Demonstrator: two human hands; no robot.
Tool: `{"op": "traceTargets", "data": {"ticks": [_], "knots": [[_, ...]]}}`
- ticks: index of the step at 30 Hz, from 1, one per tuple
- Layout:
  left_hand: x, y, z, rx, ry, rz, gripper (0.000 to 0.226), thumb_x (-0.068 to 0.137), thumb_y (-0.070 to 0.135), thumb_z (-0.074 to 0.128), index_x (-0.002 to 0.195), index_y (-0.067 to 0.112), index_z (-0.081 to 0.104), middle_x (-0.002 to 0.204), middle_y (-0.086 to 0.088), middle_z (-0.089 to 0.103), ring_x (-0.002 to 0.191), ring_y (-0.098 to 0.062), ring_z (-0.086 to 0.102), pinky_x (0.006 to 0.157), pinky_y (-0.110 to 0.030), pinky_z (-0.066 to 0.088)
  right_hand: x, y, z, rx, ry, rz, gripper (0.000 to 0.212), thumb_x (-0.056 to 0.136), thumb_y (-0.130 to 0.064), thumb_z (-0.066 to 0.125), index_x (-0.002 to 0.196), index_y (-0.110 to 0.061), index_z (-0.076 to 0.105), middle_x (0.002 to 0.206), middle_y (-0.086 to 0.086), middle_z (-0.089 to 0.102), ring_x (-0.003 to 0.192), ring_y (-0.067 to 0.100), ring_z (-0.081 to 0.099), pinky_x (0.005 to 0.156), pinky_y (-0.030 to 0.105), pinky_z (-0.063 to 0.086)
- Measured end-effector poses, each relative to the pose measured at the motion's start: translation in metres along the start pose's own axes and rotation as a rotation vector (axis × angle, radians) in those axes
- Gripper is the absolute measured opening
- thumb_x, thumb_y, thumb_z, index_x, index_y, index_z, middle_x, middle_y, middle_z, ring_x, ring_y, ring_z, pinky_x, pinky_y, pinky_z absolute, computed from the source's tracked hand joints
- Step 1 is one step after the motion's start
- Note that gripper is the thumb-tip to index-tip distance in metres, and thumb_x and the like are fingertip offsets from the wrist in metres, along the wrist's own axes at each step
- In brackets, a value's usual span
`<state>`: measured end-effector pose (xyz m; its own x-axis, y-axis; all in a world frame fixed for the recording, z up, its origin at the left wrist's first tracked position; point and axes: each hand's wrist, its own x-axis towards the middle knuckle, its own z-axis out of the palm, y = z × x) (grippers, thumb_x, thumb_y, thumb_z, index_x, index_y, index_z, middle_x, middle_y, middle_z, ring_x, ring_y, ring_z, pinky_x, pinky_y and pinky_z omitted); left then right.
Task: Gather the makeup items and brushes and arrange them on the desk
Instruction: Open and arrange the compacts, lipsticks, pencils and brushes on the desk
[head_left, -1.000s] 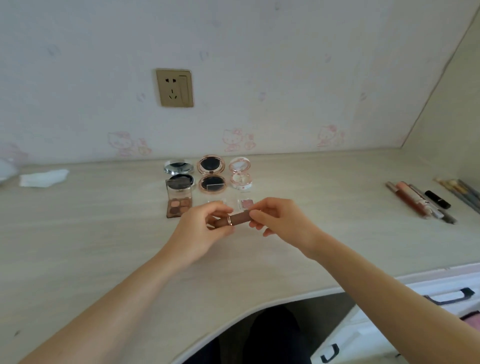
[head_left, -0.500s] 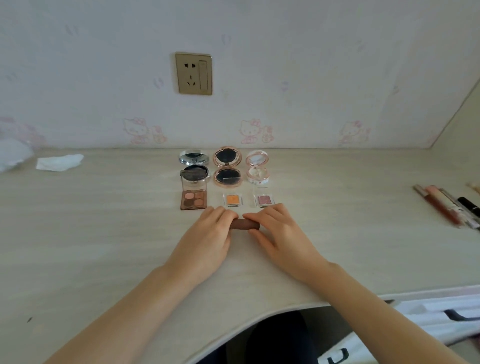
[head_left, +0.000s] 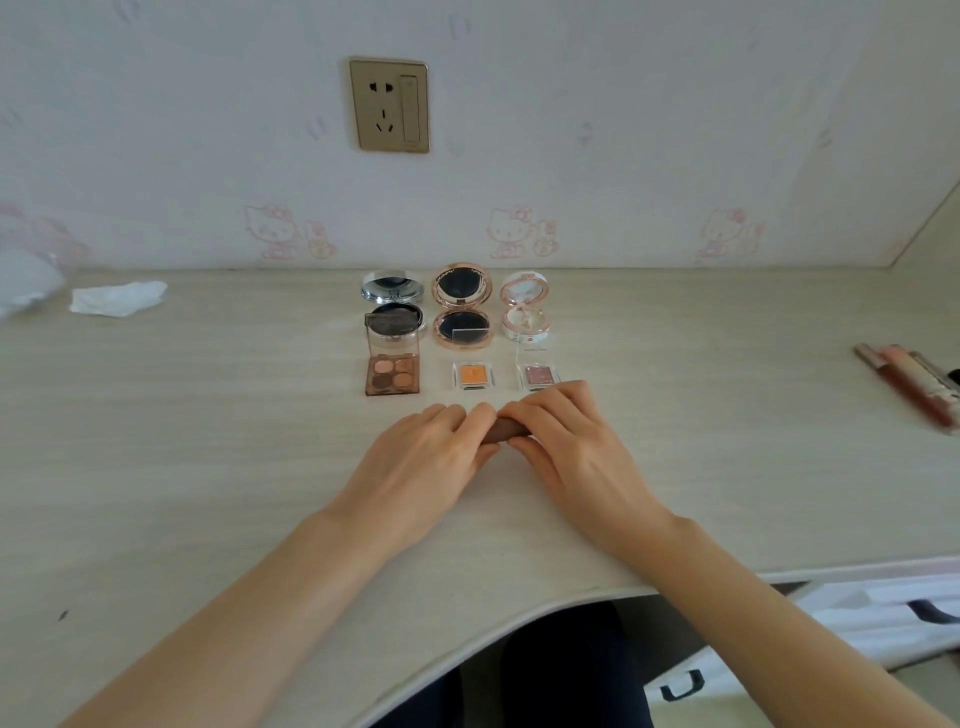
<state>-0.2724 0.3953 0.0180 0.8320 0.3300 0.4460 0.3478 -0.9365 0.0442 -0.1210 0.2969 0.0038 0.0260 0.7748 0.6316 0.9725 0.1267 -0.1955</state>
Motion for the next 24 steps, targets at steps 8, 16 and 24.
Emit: {"op": "traceTargets", "data": {"ticks": [8, 16, 24], "knots": [[-0.002, -0.002, 0.005, -0.047, -0.014, -0.023, 0.026, 0.095, 0.033, 0.054, 0.102, 0.008, 0.057, 0.076, -0.008, 0.058, 0.07, -0.029, 0.057, 0.052, -0.037, 0.044, 0.0, 0.0, -0.002, 0.005, -0.004, -0.011, 0.023, 0.094, -0.018, 0.055, 0.107, -0.004, 0.068, 0.098, 0.004, 0.066, 0.09, 0.027, 0.054, 0.083, 0.034, 0.047], [-0.002, -0.011, 0.006, -0.085, -0.069, -0.066, 0.031, 0.095, 0.049, 0.039, 0.104, 0.02, 0.046, 0.074, 0.002, 0.057, 0.065, -0.023, 0.054, 0.05, -0.033, 0.04, -0.002, 0.002, -0.001, 0.008, 0.014, -0.02, 0.023, 0.094, -0.016, 0.055, 0.108, -0.003, 0.068, 0.098, 0.005, 0.065, 0.09, 0.026, 0.053, 0.083, 0.032, 0.047], [-0.002, -0.01, 0.001, -0.169, 0.02, -0.08, 0.034, 0.089, 0.038, 0.061, 0.107, 0.012, 0.052, 0.092, -0.003, 0.062, 0.08, -0.021, 0.058, 0.063, -0.036, 0.05, -0.004, 0.004, 0.001, 0.086, 0.013, 0.044, 0.019, 0.091, -0.012, 0.062, 0.109, -0.007, 0.066, 0.102, 0.003, 0.059, 0.095, 0.022, 0.051, 0.082, 0.029, 0.045]]}}
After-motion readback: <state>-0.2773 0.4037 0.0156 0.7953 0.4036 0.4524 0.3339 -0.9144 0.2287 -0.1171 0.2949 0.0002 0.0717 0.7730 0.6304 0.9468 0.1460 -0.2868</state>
